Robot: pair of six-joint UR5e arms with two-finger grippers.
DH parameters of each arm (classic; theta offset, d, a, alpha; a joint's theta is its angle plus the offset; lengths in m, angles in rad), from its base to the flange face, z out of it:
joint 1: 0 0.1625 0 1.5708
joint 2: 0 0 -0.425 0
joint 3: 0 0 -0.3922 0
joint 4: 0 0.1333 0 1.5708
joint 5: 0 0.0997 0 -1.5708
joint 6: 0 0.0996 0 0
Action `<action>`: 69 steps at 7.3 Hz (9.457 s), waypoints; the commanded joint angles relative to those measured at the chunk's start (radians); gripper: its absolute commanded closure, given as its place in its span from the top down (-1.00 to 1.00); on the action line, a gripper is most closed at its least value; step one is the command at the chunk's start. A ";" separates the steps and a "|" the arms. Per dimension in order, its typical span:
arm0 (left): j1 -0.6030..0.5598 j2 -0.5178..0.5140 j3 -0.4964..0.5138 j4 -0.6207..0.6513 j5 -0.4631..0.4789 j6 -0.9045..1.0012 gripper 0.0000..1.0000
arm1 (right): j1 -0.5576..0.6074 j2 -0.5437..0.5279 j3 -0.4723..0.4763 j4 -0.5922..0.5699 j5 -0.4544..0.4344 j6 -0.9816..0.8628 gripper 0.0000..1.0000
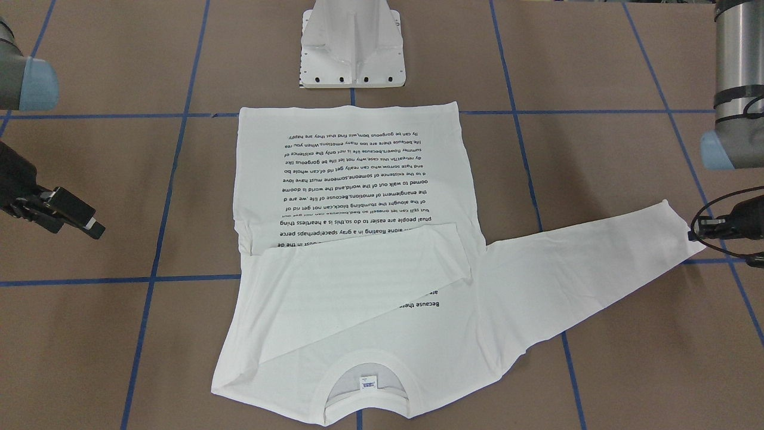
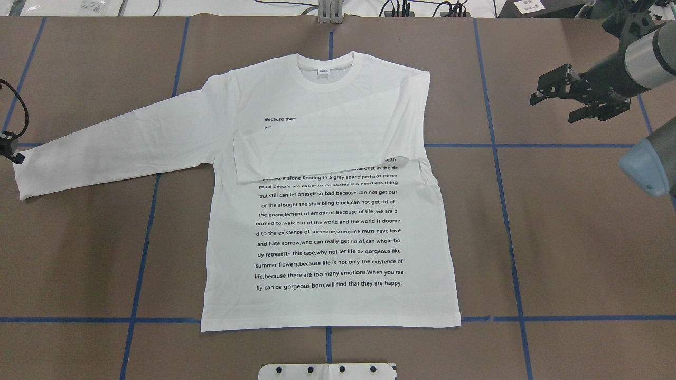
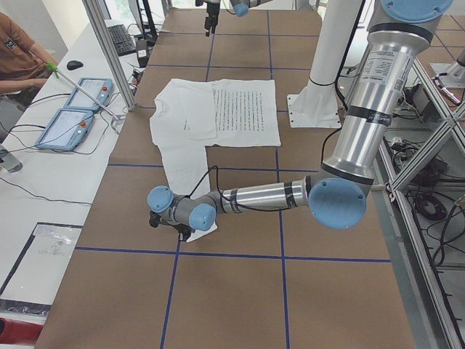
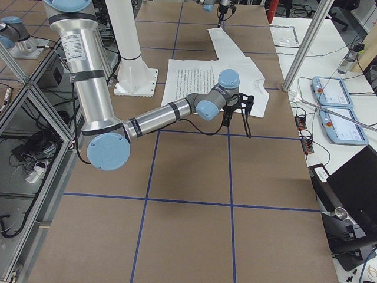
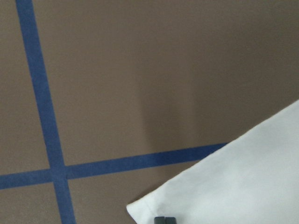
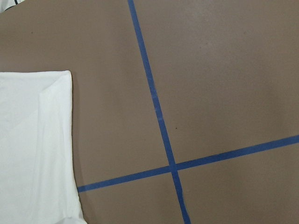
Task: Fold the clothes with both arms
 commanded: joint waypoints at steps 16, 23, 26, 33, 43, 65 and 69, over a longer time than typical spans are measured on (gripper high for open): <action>0.002 -0.045 0.094 -0.001 0.011 -0.033 -0.80 | 0.015 -0.017 0.023 -0.004 0.001 0.004 0.99; 0.031 -0.107 -0.303 0.045 -0.125 -0.472 -1.00 | 0.036 -0.046 0.009 -0.004 0.004 -0.057 0.99; 0.297 -0.334 -0.456 -0.004 -0.011 -1.050 -1.00 | 0.105 -0.095 -0.057 -0.004 0.001 -0.288 0.99; 0.698 -0.869 0.081 -0.371 0.583 -1.467 -1.00 | 0.113 -0.115 -0.098 0.004 0.014 -0.291 0.99; 0.697 -0.773 -0.020 -0.396 0.589 -1.492 0.24 | 0.075 -0.152 -0.049 0.127 0.039 -0.106 1.00; 0.612 -0.025 -1.017 0.072 0.582 -1.007 0.43 | -1.056 -0.150 0.377 -0.261 -0.842 1.095 0.56; 0.612 -0.017 -1.019 0.072 0.584 -1.012 0.43 | -1.054 -0.149 0.377 -0.307 -0.857 1.095 0.54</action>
